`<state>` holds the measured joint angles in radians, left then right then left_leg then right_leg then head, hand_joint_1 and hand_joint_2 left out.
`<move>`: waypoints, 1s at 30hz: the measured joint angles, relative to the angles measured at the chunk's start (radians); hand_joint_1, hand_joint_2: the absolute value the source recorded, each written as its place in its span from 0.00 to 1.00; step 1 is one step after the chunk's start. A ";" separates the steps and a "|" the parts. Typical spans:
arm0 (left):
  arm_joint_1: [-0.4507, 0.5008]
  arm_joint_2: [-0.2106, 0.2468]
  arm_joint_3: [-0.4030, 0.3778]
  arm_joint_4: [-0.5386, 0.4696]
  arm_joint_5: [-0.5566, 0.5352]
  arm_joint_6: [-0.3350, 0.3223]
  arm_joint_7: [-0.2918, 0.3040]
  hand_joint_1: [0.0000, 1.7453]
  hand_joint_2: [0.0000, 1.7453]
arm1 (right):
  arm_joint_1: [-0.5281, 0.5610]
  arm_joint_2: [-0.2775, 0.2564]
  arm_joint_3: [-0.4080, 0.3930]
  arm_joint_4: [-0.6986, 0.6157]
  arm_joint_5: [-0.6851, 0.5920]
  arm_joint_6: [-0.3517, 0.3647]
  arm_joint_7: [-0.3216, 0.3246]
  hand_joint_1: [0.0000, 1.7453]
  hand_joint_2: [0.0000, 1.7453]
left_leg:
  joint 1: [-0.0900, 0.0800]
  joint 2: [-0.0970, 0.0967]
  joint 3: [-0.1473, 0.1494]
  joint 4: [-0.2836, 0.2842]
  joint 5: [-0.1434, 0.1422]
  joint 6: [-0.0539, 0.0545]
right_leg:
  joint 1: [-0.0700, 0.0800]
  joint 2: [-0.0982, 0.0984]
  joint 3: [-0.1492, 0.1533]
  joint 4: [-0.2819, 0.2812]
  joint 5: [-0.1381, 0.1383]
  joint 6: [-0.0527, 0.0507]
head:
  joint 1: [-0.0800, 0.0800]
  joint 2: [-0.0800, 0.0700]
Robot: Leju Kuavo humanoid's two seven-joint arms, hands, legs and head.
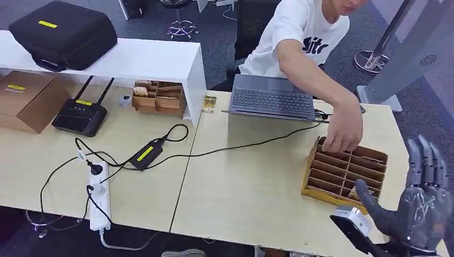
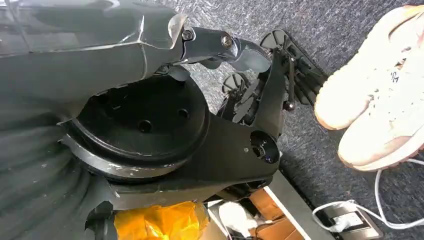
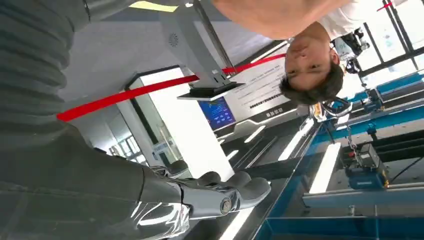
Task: Pass the card to the sensor for recognition and then transmit it.
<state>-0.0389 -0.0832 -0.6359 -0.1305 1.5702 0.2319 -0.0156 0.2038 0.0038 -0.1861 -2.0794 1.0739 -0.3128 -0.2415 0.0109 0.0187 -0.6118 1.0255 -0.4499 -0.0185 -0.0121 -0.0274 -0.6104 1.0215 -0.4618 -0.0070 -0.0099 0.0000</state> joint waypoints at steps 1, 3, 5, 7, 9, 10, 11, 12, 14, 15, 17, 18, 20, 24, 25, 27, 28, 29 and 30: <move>0.000 0.000 0.000 0.000 0.000 0.000 0.000 0.00 1.00 | 0.001 0.000 -0.003 0.001 0.001 0.002 0.000 0.00 1.00 | 0.000 0.000 0.000 0.000 0.000 0.000 | 0.000 0.000 0.000 0.000 0.000 0.000 | 0.000 0.000; 0.000 0.000 0.000 0.000 0.000 -0.001 0.000 0.00 1.00 | 0.000 0.000 -0.008 0.005 0.010 0.018 0.001 0.00 1.00 | 0.000 0.000 0.000 0.000 0.000 0.000 | 0.000 0.000 0.000 0.000 0.000 0.000 | 0.000 0.000; 0.000 0.001 0.000 0.000 0.000 -0.004 0.004 0.00 1.00 | -0.003 0.000 -0.010 0.018 0.048 0.032 0.009 0.00 1.00 | 0.000 0.000 0.000 0.000 0.000 0.000 | 0.000 0.000 0.000 0.000 0.000 0.000 | 0.000 0.000; 0.000 0.003 0.000 0.000 -0.003 -0.009 0.010 0.00 1.00 | -0.015 -0.002 -0.010 0.046 0.132 0.027 0.034 0.00 1.00 | 0.000 0.000 0.000 0.000 0.000 0.000 | 0.000 0.000 0.000 0.000 0.000 0.000 | 0.000 0.000; 0.000 0.006 -0.002 0.000 -0.005 -0.017 0.015 0.00 1.00 | -0.037 -0.014 -0.006 0.090 0.246 -0.005 0.076 0.00 1.00 | 0.000 0.000 0.000 0.000 0.000 0.000 | 0.000 0.000 0.000 0.000 0.000 0.000 | 0.000 0.000; 0.000 0.009 -0.006 0.000 -0.006 -0.021 0.021 0.00 1.00 | -0.054 -0.026 0.000 0.120 0.290 -0.026 0.094 0.00 1.00 | 0.000 0.000 0.000 0.000 0.000 0.000 | 0.000 0.000 0.000 0.000 0.000 0.000 | 0.000 0.000; 0.000 0.011 -0.010 0.000 -0.006 -0.024 0.024 0.00 1.00 | -0.070 -0.038 0.006 0.149 0.320 -0.037 0.108 0.00 1.00 | 0.000 0.000 0.000 0.000 0.000 0.000 | 0.000 0.000 0.000 0.000 0.000 0.000 | 0.000 0.000; -0.001 0.013 -0.012 0.000 -0.006 -0.027 0.027 0.00 1.00 | -0.081 -0.047 0.010 0.173 0.335 -0.042 0.116 0.00 1.00 | 0.000 0.000 0.000 0.000 0.000 0.000 | 0.000 0.000 0.001 0.000 0.000 0.000 | 0.000 0.000; 0.000 0.017 -0.018 0.000 -0.006 -0.030 0.029 0.00 1.00 | -0.101 -0.061 0.018 0.212 0.345 -0.046 0.124 0.00 1.00 | 0.000 0.000 0.000 0.000 0.000 0.000 | 0.000 0.000 0.001 0.000 0.000 0.000 | 0.000 0.000; 0.000 0.019 -0.019 0.000 -0.006 -0.031 0.030 0.00 1.00 | -0.109 -0.066 0.021 0.227 0.347 -0.047 0.126 0.00 1.00 | 0.000 0.000 0.000 0.000 0.000 0.000 | 0.000 0.000 0.001 0.000 0.000 0.000 | 0.000 0.000; 0.000 0.021 -0.021 0.000 -0.006 -0.031 0.030 0.00 1.00 | -0.118 -0.075 0.027 0.251 0.350 -0.047 0.127 0.00 1.00 | 0.000 0.000 0.000 0.000 0.000 0.000 | 0.000 0.000 0.001 0.000 0.000 0.000 | 0.000 0.000; 0.000 0.021 -0.023 0.000 -0.006 -0.031 0.030 0.00 1.00 | -0.122 -0.079 0.029 0.260 0.354 -0.045 0.129 0.00 1.00 | 0.000 0.000 0.000 0.000 0.000 0.000 | 0.000 0.000 0.001 0.000 0.000 0.000 | 0.000 0.000; 0.000 0.022 -0.030 0.000 -0.006 -0.032 0.031 0.00 1.00 | -0.135 -0.084 0.036 0.278 0.362 -0.030 0.137 0.00 1.00 | 0.000 0.000 0.000 0.000 0.000 0.000 | 0.000 0.000 0.001 0.001 0.000 0.000 | 0.000 0.000; -0.001 0.026 -0.042 0.000 -0.006 -0.035 0.042 0.00 1.00 | -0.191 -0.097 0.063 0.339 0.385 0.020 0.160 0.00 1.00 | 0.000 0.000 0.000 0.000 0.000 0.000 | 0.000 0.000 0.001 0.001 0.000 0.000 | 0.000 0.000; -0.001 0.028 -0.045 0.000 -0.006 -0.036 0.043 0.00 1.00 | -0.213 -0.101 0.072 0.365 0.394 0.035 0.172 0.00 1.00 | 0.000 0.000 0.000 0.000 0.000 0.000 | 0.000 0.000 0.001 0.001 0.000 0.000 | 0.000 0.000; -0.001 0.031 -0.054 0.000 -0.006 -0.037 0.046 0.00 1.00 | -0.251 -0.108 0.086 0.412 0.399 0.056 0.190 0.00 1.00 | 0.000 0.000 0.001 0.000 0.000 0.000 | 0.000 0.000 0.001 0.001 0.000 0.000 | 0.000 0.000; -0.002 0.033 -0.059 0.000 -0.006 -0.039 0.049 0.00 1.00 | -0.271 -0.110 0.090 0.436 0.404 0.065 0.197 0.00 1.00 | 0.000 0.000 0.001 0.000 0.001 0.000 | 0.000 0.000 0.001 0.001 0.000 0.000 | 0.000 0.000; -0.002 0.035 -0.063 0.000 -0.005 -0.040 0.051 0.00 1.00 | -0.292 -0.112 0.095 0.461 0.409 0.073 0.204 0.00 1.00 | 0.000 0.000 0.001 0.000 0.001 -0.001 | 0.000 0.000 0.001 0.001 0.001 -0.001 | 0.000 0.000; -0.002 0.037 -0.066 0.000 -0.003 -0.041 0.052 0.00 1.00 | -0.312 -0.114 0.101 0.491 0.415 0.079 0.212 0.00 1.00 | 0.000 0.000 0.001 0.000 0.001 -0.001 | 0.000 0.000 0.001 0.001 0.001 -0.001 | 0.000 0.000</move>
<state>-0.0412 -0.0465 -0.7023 -0.1305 1.5671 0.1907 0.0366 -0.1087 -0.1106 -0.0851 -1.5884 1.4893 -0.2338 -0.0297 0.0110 0.0192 -0.6110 1.0254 -0.4490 -0.0194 -0.0120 -0.0270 -0.6095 1.0223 -0.4609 -0.0077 -0.0099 0.0000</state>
